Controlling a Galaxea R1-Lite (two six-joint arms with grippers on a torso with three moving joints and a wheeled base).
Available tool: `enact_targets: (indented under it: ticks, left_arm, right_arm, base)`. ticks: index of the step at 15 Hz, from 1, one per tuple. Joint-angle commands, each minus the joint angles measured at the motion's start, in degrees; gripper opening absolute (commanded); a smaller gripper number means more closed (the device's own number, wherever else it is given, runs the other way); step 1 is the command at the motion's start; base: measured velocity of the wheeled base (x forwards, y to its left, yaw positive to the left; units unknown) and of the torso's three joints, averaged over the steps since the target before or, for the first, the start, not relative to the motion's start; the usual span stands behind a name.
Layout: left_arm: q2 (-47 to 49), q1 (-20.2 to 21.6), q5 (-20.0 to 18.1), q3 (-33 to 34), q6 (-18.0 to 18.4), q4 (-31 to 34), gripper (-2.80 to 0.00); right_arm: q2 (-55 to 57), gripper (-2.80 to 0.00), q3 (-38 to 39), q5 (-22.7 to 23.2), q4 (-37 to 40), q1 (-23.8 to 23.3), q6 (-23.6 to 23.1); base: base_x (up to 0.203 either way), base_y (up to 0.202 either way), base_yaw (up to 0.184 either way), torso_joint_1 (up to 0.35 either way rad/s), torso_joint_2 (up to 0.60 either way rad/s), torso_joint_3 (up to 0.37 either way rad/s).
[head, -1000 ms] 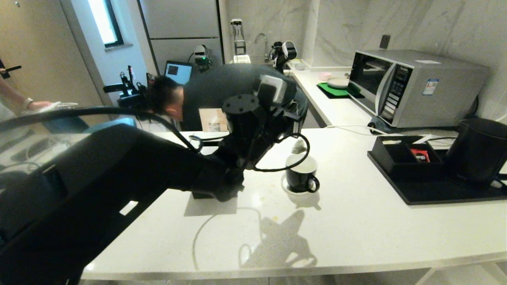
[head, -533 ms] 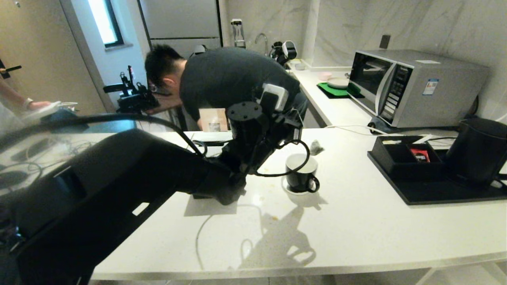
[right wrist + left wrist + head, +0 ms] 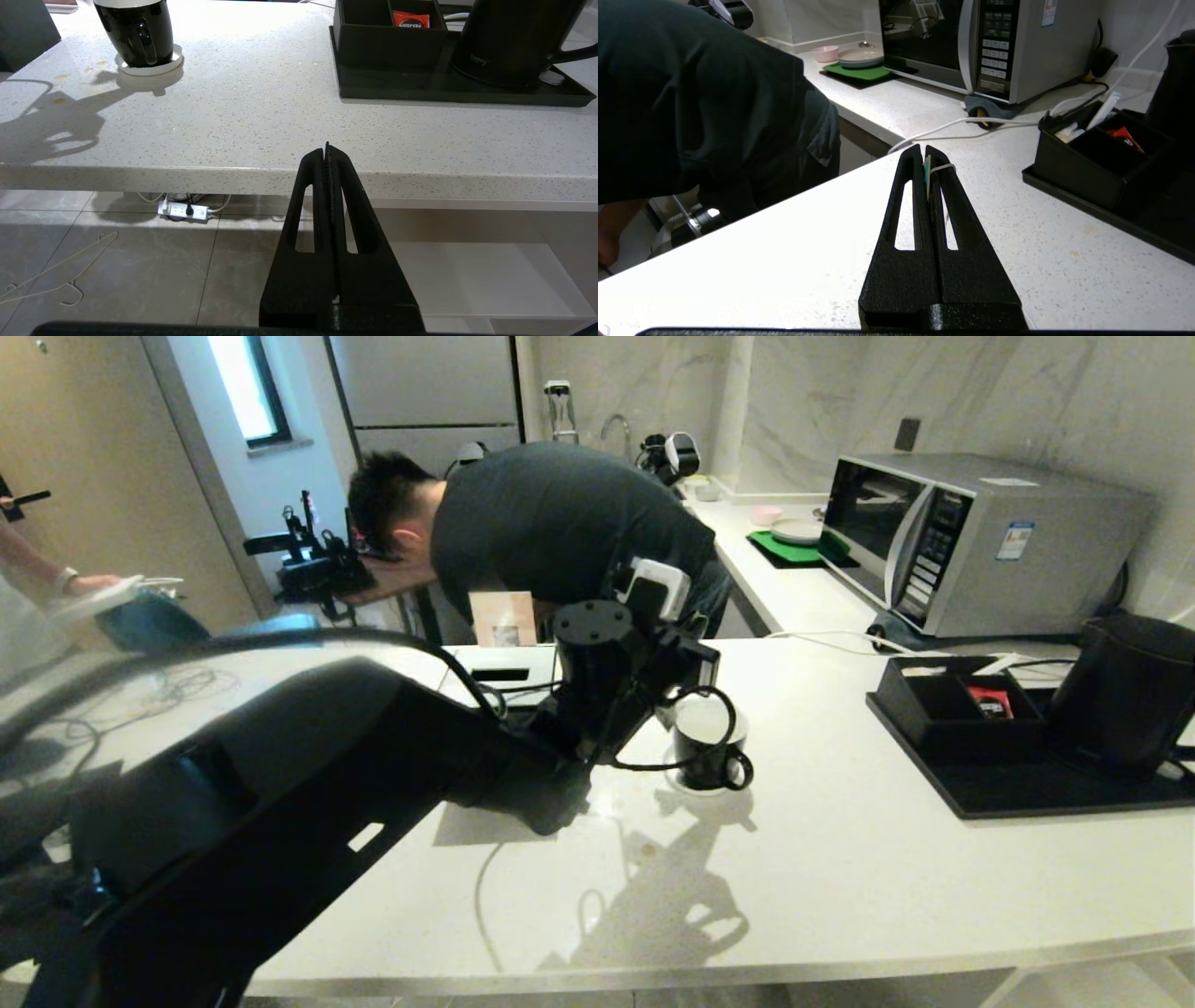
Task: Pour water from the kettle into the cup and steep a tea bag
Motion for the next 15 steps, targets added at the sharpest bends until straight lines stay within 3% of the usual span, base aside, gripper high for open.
enact_targets:
  ticks: [1,9,15]
  left_arm:
    - [0.8,-0.1,0.0,0.0,0.0,-0.4,-2.8]
    - [0.8,0.5,-0.1,-1.6,0.3,0.2,-2.8]
    - [0.4,0.0,-0.3,-9.2,0.4,4.5,-2.8]
  right_arm:
    - [0.1,-2.8,0.0,0.0,0.0,0.0,0.0]
    - [0.1,-2.8,0.0,0.0,0.0,0.0,0.0]
    - [0.1,-2.8,0.0,0.0,0.0,0.0,0.0]
  base:
    - [0.0,0.0,0.0,0.0,0.0,0.0]
    - [0.0,0.0,0.0,0.0,0.0,0.0]
    - [0.0,0.0,0.0,0.0,0.0,0.0]
